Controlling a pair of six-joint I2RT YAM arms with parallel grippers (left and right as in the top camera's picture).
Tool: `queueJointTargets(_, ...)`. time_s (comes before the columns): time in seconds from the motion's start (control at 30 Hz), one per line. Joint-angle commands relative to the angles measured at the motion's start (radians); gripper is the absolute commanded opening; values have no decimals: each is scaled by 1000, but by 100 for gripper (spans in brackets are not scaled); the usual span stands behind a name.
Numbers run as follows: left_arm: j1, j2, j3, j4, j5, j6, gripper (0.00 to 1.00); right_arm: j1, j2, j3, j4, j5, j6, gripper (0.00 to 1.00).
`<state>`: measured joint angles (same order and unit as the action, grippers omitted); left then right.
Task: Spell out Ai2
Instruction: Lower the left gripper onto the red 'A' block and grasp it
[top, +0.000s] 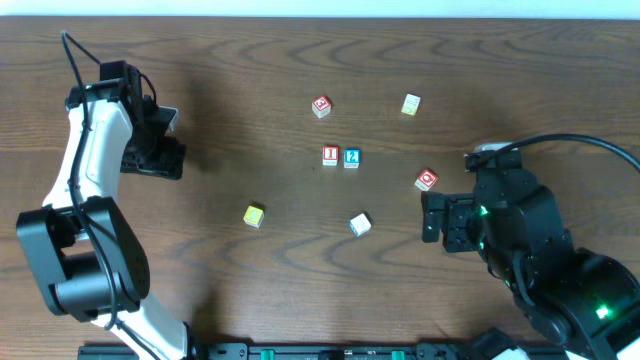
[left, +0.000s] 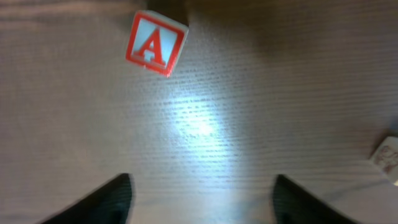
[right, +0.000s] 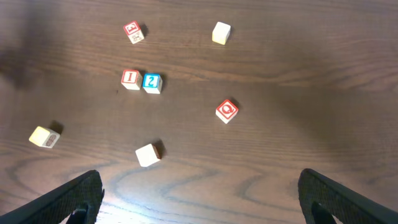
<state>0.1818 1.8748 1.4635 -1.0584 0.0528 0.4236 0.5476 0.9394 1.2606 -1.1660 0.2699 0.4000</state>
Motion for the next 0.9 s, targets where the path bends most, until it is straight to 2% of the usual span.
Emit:
queueJointTargets(0.0,3,21,-4,22,-27,82,63,-4,-3,0,-2,14,-13,99)
queueJointTargets(0.1,3,21,-4,75,-66,101,65,-4,-3,0,-2,14,-13,99)
queueJointTargets(0.17,3,21,-4,121,-115,100,86,-4,-3,0,-2,14,-13,99)
queueJointTargets(0.23,3,21,-4,160,-147,101,77,-4,-3,0,-2,14,-13,99)
queueJointTargets(0.27,3,21,-4,175,-153,101,76,-4,-3,0,-2,14,-13,99)
queueJointTargets(0.37,11,21,-4,225,-148,111,77,-4,-3,0,-2,14,-13,99)
queueJointTargets(0.47,24,22,-4,253,-114,177,76,-4,-3,0,-2,14,-13,99)
queueJointTargets(0.53,42,24,-4,261,-63,227,76,-4,-3,0,-2,14,-13,99)
queueJointTargets(0.73,89,66,-4,277,130,280,80,-4,-3,0,-2,14,-13,99)
queueJointTargets(0.87,86,103,-4,278,193,308,81,-4,-3,0,-2,14,-13,99)
